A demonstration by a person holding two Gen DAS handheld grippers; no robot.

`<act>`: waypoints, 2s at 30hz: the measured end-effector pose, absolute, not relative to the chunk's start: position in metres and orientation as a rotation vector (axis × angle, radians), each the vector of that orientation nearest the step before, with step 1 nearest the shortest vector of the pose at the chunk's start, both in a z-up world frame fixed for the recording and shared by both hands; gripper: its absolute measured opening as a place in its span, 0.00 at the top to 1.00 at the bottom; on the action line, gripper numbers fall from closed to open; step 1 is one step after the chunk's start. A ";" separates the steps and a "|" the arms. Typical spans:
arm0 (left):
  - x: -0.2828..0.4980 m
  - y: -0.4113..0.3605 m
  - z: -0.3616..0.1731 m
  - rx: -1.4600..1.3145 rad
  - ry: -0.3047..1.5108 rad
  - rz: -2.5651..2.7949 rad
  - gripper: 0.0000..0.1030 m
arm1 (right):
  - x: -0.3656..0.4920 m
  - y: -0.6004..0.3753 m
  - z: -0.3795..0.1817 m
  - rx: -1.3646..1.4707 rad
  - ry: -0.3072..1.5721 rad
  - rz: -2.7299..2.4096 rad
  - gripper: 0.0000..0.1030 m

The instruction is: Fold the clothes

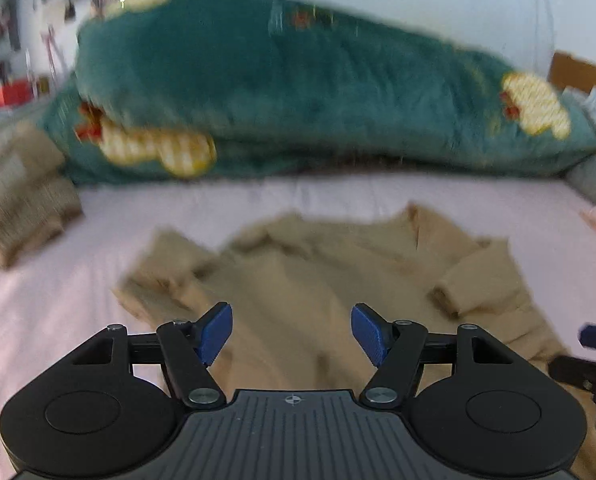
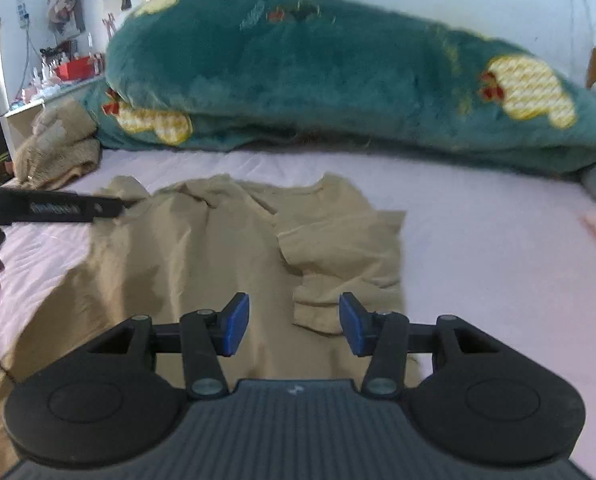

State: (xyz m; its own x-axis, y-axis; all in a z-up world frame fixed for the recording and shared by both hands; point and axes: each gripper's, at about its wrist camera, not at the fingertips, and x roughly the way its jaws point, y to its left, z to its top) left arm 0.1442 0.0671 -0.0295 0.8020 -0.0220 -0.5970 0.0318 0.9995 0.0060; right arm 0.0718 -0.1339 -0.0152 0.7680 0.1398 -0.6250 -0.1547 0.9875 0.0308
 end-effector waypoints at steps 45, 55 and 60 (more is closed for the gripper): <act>0.151 0.072 -0.087 0.030 0.673 0.021 0.00 | 0.179 -0.335 -0.024 0.232 0.742 -0.200 0.57; 0.217 0.066 -0.061 0.132 0.635 0.078 0.00 | 0.278 -0.254 -0.070 -0.259 0.997 -0.231 0.38; 0.259 0.089 -0.087 0.117 0.741 0.159 0.00 | 0.272 -0.277 -0.086 -0.137 0.993 -0.273 0.35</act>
State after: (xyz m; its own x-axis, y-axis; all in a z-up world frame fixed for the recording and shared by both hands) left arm 0.2590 0.0893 -0.0874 0.7265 0.1852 -0.6617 -0.1027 0.9815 0.1618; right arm 0.2722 -0.2772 -0.0862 0.5160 -0.2881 -0.8067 0.1643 0.9575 -0.2369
